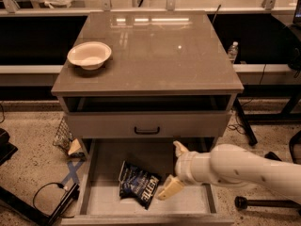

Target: Pick blue chip bag from middle drawer and place on counter

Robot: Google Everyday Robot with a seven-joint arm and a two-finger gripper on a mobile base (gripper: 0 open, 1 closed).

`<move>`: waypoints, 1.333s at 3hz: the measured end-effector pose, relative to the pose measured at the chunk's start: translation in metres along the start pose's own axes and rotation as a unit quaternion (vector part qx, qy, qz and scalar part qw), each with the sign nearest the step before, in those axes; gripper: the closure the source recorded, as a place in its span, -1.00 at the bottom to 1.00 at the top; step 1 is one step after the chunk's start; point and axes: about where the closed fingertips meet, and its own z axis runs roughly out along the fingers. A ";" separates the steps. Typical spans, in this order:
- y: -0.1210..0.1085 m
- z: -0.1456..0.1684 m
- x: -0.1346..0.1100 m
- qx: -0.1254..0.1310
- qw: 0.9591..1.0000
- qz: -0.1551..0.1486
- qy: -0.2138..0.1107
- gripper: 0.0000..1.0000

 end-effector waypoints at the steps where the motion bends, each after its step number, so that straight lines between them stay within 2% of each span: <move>1: -0.004 0.073 0.001 -0.016 1.000 0.011 -0.009 -1.00; 2: -0.004 0.131 0.001 -0.031 0.999 0.025 -0.021 -1.00; 3: 0.010 0.172 0.011 -0.046 0.998 0.045 -0.028 -1.00; 4: 0.026 0.210 0.018 -0.060 0.997 0.051 -0.018 -1.00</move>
Offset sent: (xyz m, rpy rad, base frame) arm 0.0780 0.1143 -0.1408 0.1112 0.0898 0.0116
